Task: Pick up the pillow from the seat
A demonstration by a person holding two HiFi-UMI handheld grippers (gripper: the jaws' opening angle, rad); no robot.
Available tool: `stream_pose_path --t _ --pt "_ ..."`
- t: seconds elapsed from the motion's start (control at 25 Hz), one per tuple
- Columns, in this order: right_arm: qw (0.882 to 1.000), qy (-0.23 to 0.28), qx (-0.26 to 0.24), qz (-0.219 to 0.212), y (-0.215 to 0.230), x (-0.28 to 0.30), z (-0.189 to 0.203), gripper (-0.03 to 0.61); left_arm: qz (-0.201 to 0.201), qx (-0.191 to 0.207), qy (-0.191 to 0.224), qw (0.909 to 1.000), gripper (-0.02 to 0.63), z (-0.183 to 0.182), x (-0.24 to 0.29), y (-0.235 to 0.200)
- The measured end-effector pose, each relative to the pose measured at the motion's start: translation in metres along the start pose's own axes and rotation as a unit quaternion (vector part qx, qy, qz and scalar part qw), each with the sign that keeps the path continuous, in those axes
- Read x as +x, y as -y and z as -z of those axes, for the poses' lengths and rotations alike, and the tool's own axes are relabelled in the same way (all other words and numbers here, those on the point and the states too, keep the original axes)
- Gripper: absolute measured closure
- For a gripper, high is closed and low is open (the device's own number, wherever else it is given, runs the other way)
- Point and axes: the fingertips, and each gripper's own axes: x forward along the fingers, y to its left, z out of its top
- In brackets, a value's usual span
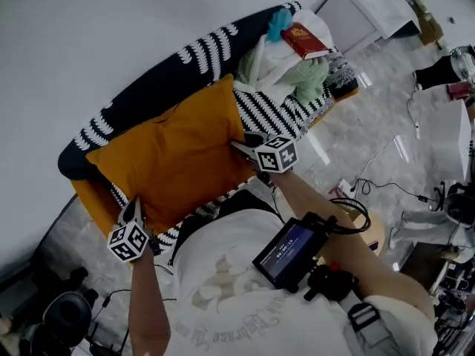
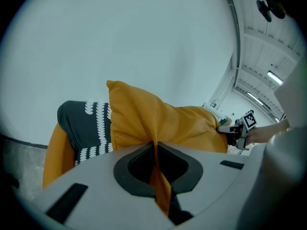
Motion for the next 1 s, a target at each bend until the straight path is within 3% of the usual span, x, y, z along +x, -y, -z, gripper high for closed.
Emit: stream_pose_path --t 0.52,1.0 --pt "0.997 0.072 -0.036 0.014 -0.047 -0.045 -0.026 0.434 0.025 0.028 0.055 0.9978 0.597 -0.027 -0.045 0.010" --pt "0.986 0.155 -0.055 0.037 -0.086 -0.090 -0.063 0.426 0.058 0.078 0.120 0.9880 0.598 -0.090 -0.082 0.024"
